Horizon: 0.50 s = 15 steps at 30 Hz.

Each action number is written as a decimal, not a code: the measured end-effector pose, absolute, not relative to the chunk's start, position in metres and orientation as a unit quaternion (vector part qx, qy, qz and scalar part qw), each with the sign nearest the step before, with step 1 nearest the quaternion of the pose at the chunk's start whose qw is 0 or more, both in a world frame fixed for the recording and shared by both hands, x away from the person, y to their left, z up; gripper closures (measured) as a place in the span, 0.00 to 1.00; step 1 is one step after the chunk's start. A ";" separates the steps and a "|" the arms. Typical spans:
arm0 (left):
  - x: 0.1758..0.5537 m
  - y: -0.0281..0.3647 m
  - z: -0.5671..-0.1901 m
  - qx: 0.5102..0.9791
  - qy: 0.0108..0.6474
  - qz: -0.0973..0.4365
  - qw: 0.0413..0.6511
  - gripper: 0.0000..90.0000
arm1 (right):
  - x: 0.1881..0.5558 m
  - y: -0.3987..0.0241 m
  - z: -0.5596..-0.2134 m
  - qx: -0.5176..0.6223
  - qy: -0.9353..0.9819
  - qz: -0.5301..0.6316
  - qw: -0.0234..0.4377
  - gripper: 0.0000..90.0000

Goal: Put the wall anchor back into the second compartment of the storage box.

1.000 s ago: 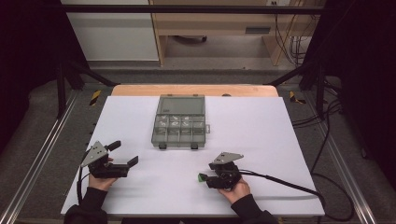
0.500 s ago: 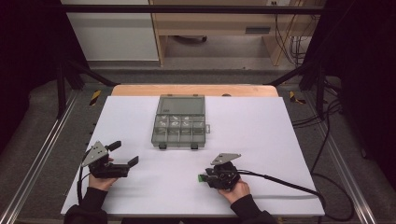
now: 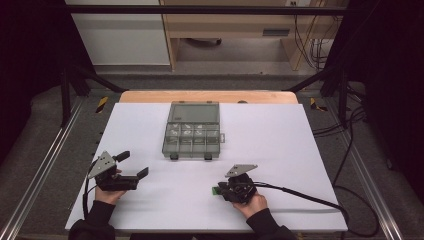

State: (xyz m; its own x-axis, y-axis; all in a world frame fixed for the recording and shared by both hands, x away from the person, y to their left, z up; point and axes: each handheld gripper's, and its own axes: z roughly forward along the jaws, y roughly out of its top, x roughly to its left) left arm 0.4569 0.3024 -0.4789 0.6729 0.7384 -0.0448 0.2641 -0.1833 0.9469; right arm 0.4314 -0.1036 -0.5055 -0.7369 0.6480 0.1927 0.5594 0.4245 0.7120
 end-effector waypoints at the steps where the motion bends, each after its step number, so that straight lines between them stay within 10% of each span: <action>1: 0.457 0.302 -0.479 0.737 0.340 0.219 0.541 0.01 | 0.432 -0.104 -0.506 0.358 0.843 0.398 0.055 0.81; 15: 0.457 0.302 -0.479 0.739 0.339 0.220 0.539 0.01 | 0.435 -0.105 -0.505 0.365 0.845 0.389 0.046 0.93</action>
State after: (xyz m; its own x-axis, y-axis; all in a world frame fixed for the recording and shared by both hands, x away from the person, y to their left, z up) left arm 0.4568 0.3017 -0.4791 0.6728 0.7387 -0.0397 0.2636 -0.1892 0.9459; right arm 0.4348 -0.1049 -0.5049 -0.7298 0.6518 0.2064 0.5809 0.4319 0.6900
